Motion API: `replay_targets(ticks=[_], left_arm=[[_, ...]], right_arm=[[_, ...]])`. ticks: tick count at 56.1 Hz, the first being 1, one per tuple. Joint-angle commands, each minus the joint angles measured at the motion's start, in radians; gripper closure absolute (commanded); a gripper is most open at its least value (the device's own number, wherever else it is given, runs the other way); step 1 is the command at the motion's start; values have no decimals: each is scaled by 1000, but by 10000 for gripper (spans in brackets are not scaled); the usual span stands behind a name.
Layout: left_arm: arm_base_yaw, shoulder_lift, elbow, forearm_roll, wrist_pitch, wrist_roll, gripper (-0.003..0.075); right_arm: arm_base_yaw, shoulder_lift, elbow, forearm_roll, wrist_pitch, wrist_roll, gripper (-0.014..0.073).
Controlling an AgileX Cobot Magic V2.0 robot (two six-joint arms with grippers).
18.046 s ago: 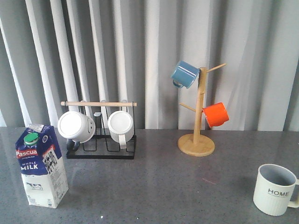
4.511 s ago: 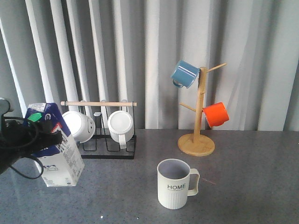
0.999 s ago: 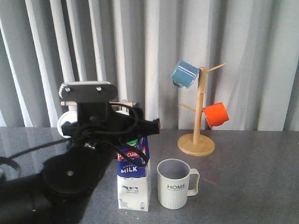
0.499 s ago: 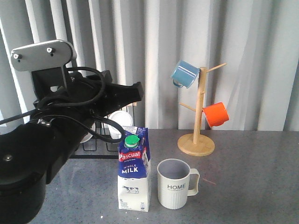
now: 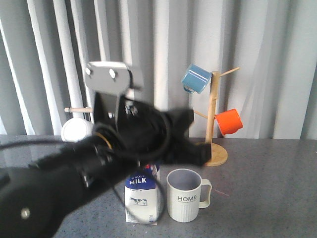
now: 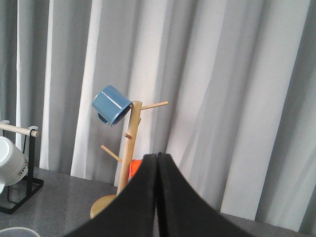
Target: Place milk next to cup
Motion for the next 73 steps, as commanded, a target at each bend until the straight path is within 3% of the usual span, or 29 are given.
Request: replay_targets(ticks=[1,16,28,35,42,51,57,63,67,68,73], left_arm=[[3,-65,79,229,-31,-145,727],[215,-333,511,268,-165,-285,727],[377,-679,868,354,-290,-269,727],[451,-928,1006,354,-283,-254,727],[552,-1113,1095,354,-261,-287,727],[715,-1250,1162,375,-128,-388,727],[797,-1298,1191,498,-51,-486,727],[824,-1327,1247,613,-97,-542,727],[824,-1349,1260,615,-90,-541,727],[824,-1366,1260,517,-58,-389,727],[824,-1372,1260,482,-54,-334,727]], right_arm=[[-7,-4,-33,-7,-69,-2,602],[-7,-4,-33,-7,-69,-2,602],[-7,-4,-33,-7,-69,-2,602],[-7,-4,-33,-7,-69,-2,602],[-7,-4,-33,-7,-69,-2,602],[-7,-4,-33,-7,-69,-2,602],[-7,-4,-33,-7,-69,-2,602],[-7,-4,-33,-7,-69,-2,602],[-7,-4,-33,-7,-69,-2,602],[-7,-4,-33,-7,-69,-2,602],[-7,-4,-33,-7,-69,-2,602]])
